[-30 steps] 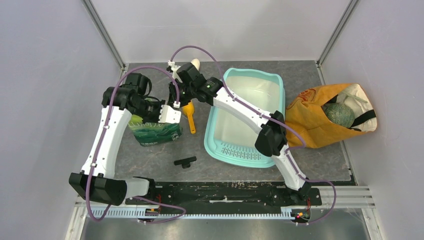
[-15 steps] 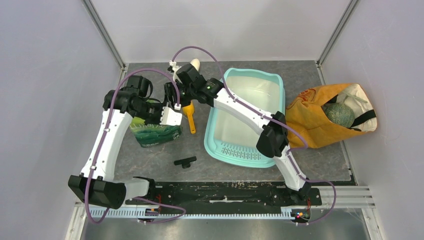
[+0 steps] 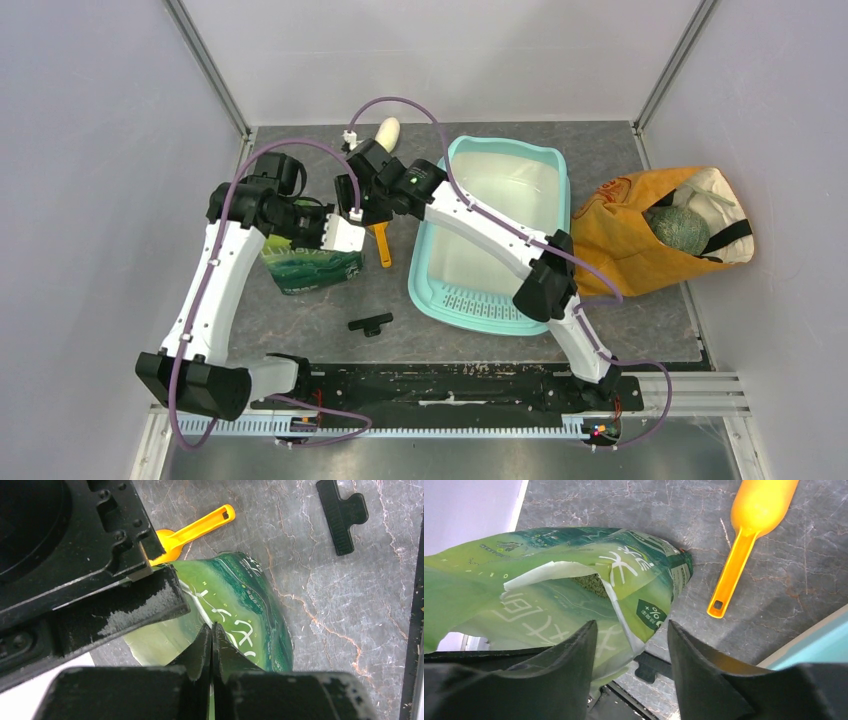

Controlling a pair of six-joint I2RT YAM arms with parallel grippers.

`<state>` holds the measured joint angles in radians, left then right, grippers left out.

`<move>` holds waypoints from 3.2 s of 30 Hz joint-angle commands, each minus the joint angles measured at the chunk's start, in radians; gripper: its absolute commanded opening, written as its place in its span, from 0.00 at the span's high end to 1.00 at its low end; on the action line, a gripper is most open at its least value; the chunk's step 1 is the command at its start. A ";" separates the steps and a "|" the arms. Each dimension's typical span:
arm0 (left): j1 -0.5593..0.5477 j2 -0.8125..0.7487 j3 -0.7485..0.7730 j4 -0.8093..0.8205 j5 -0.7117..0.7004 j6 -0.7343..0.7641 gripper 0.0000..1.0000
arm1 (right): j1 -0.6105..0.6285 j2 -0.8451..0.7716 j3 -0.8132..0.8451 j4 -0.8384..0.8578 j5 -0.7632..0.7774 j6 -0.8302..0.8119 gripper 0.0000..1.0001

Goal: Fill the litter box with clean litter

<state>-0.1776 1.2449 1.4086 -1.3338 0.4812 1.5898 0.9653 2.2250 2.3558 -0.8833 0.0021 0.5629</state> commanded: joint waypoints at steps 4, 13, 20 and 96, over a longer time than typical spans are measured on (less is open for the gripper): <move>-0.021 -0.044 -0.014 0.059 0.056 -0.002 0.98 | 0.002 -0.011 0.032 0.008 -0.032 0.062 0.58; -0.043 -0.061 -0.025 0.122 0.077 -0.124 0.91 | 0.024 0.002 0.029 0.047 -0.081 0.066 1.00; -0.034 -0.090 0.264 0.047 0.089 -0.583 0.15 | 0.006 -0.001 0.007 0.047 -0.066 0.044 1.00; 0.578 -0.096 -0.212 -0.003 0.409 0.045 0.98 | -0.013 0.176 -0.381 0.623 -0.500 0.299 1.00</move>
<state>0.4145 1.1683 1.1912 -1.3285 0.8135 1.6672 0.9279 2.3535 2.0087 -0.1078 -0.5522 0.9123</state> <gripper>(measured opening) 0.036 0.010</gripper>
